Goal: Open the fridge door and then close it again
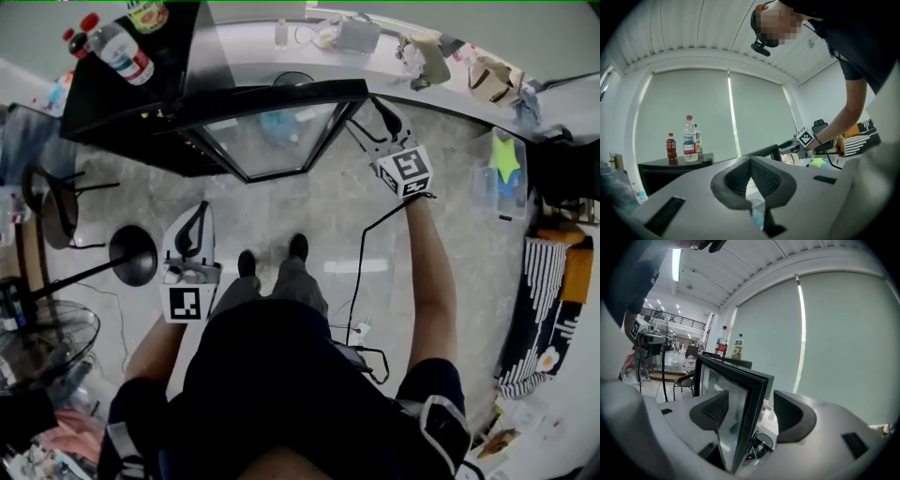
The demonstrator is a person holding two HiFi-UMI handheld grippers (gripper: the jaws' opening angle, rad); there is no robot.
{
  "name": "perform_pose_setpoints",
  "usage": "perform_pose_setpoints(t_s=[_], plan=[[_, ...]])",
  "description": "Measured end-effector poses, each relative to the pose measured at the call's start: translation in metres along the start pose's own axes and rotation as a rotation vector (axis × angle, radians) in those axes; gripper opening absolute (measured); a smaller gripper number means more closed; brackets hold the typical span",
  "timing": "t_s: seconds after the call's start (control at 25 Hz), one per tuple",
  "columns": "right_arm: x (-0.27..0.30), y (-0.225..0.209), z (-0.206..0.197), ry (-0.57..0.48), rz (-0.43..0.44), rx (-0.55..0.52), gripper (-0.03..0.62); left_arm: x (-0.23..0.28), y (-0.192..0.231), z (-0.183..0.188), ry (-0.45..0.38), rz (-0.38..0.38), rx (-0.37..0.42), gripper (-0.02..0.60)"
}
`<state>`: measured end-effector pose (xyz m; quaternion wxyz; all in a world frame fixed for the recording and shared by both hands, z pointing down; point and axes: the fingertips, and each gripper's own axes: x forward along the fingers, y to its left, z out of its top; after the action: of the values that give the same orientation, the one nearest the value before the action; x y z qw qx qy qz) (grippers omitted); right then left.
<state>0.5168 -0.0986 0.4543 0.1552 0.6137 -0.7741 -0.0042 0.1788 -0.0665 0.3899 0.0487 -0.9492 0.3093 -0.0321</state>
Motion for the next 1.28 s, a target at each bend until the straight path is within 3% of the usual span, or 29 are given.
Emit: perform_pose_setpoints(t_s=[0.28, 0.64, 1.04, 1.28], plan=[[0.03, -0.024, -0.02, 0.009, 0.128, 0.014, 0.305, 0.013, -0.011, -0.007, 0.04, 0.028, 0.014, 0.021], [0.054, -0.017, -0.027, -0.01, 0.266, 0.033, 0.29, 0.019, -0.008, -0.016, 0.084, 0.05, 0.031, 0.021], [0.065, -0.014, -0.027, -0.034, 0.345, 0.044, 0.255, 0.022, -0.012, -0.02, 0.109, 0.05, 0.052, 0.021], [0.062, -0.013, -0.026, -0.036, 0.343, 0.076, 0.247, 0.02, -0.013, -0.022, 0.11, 0.052, 0.052, 0.021]])
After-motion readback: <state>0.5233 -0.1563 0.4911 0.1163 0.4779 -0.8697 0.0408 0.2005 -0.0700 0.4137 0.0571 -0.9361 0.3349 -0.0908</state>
